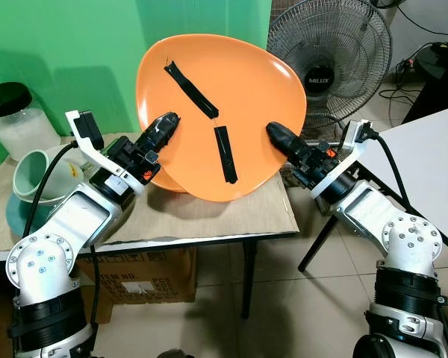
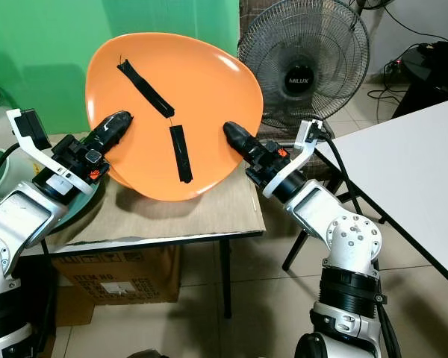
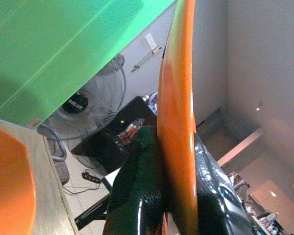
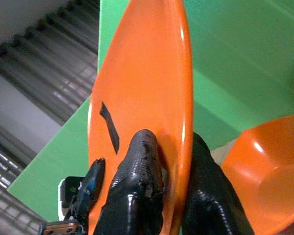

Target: Setting the table

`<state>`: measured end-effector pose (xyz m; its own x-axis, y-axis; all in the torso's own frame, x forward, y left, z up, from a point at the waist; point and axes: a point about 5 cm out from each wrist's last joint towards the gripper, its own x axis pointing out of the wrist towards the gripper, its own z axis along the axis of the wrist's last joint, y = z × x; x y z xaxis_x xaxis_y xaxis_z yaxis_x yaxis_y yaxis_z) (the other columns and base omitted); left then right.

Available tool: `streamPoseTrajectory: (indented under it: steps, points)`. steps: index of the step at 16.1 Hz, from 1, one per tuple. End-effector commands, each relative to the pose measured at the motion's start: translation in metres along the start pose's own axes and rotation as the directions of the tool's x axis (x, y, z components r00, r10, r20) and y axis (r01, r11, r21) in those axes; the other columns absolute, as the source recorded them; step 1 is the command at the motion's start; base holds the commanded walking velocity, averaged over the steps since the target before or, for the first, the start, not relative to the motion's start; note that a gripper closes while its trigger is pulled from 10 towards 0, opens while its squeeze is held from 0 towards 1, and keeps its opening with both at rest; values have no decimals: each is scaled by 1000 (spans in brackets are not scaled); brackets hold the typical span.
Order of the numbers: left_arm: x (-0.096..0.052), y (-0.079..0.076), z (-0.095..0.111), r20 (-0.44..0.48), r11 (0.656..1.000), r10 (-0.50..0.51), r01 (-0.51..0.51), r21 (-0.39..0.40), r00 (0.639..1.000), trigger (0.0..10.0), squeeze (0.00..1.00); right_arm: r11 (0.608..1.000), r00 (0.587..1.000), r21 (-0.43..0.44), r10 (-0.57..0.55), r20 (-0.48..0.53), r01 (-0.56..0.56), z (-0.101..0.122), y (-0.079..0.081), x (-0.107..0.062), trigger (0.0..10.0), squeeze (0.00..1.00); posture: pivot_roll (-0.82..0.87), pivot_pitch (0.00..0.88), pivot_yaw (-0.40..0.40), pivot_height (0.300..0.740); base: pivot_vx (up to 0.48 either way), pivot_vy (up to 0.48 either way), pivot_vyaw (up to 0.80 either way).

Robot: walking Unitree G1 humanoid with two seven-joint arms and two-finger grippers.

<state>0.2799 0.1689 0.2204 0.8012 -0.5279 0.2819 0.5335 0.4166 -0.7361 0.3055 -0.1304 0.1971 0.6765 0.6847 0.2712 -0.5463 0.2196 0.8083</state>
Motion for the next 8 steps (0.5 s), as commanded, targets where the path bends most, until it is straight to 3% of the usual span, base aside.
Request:
streamPoseTrajectory:
  steps: [1,3,4,5,6,7,8]
  points:
    - [0,-6,2,0,1000,-29,29,10,1000,0,0,1000,1000,0,19,-10,-19,1,4,5,0,0,-17,0,44,740,0,0,0]
    - [0,-5,2,-2,1000,-28,28,5,1000,0,0,1000,1000,2,17,-8,-17,0,3,6,0,0,-17,0,45,740,0,0,0]
    - [0,-5,2,-6,1000,-25,25,8,1000,1216,0,1000,1000,3,17,-7,-17,0,3,6,0,0,-16,0,45,740,0,0,0]
    - [0,-4,1,-19,1000,-10,10,19,1000,4824,0,1000,1000,3,19,-6,-19,0,4,6,0,0,-16,0,45,740,0,0,0]
    - [1,-2,-3,-67,998,17,-13,69,998,10000,8,1000,1000,4,18,-4,-18,1,3,6,0,0,-16,0,44,740,0,0,0]
    - [1,-2,-3,-67,998,17,-13,69,998,10000,8,1000,1000,4,18,-4,-18,1,3,6,0,0,-16,0,44,740,0,0,0]
    - [1,-1,-5,-78,996,30,-23,87,997,10000,1000,1000,1000,5,17,-2,-17,1,3,5,0,0,-16,0,44,740,0,0,0]
